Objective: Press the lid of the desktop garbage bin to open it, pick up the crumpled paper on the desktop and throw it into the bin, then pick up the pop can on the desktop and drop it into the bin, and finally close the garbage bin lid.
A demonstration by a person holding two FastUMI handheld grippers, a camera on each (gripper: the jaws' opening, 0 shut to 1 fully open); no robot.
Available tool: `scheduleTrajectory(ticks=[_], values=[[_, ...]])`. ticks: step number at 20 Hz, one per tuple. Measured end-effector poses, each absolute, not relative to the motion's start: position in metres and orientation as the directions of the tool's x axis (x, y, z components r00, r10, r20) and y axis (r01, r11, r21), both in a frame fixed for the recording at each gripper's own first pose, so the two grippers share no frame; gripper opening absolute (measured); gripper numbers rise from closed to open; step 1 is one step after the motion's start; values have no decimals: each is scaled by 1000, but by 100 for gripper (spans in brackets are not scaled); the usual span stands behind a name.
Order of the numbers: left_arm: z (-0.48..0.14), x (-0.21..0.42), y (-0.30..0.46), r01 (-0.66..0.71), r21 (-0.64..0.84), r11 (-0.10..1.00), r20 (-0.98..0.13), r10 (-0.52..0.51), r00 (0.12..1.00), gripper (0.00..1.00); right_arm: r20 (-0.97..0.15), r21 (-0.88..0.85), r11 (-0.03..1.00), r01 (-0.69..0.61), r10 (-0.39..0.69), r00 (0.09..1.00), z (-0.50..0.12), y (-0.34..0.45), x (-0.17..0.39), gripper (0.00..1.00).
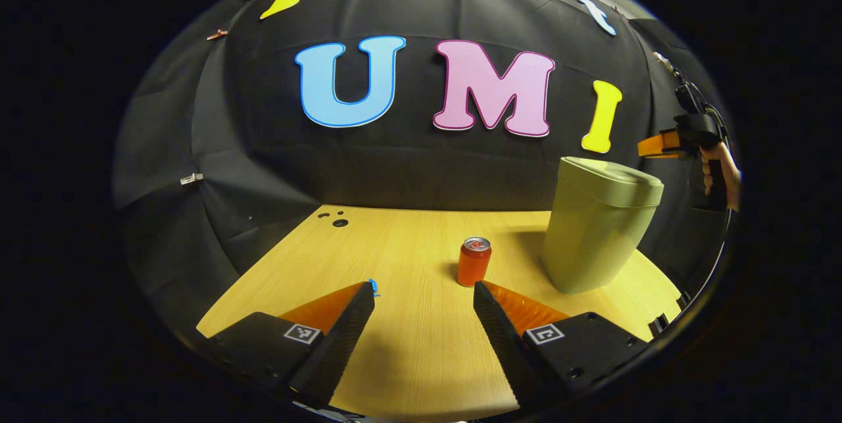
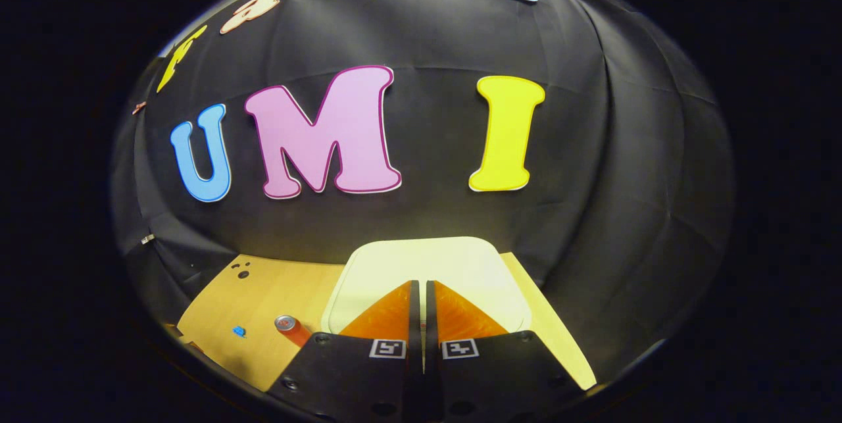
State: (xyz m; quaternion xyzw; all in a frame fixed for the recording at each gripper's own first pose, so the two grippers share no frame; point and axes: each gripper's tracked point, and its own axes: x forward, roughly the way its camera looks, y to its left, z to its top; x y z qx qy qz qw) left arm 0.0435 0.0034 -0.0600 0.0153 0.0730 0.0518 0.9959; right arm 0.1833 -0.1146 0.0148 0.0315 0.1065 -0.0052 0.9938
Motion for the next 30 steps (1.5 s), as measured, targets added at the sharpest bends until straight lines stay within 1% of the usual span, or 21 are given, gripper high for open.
scheduleTrajectory(ticks=[6,13,17,21,23,26,30], values=[[-60,45,9,-117,31,993,-142,121,982,97,-273,59,998,26,-8,962,-14,-113,178,5],[-63,53,10,-104,38,994,-148,108,983,98,-272,36,999,24,-14,962,-16,-115,178,5],[-65,52,11,-92,61,994,-154,101,983,97,-290,96,995,34,-5,957,-19,-114,179,5],[-68,53,15,-92,69,993,-153,101,983,97,-292,98,994,45,-14,956,-19,-114,179,5],[-69,55,17,-95,51,994,-157,102,982,97,-266,106,993,56,-26,964,-8,-115,179,6],[-62,58,19,-91,32,995,-151,95,984,97,-281,111,992,53,-20,960,2,-110,173,5],[-56,57,23,-78,36,996,-130,82,988,98,-165,105,993,62,-44,985,55,-110,164,5]])
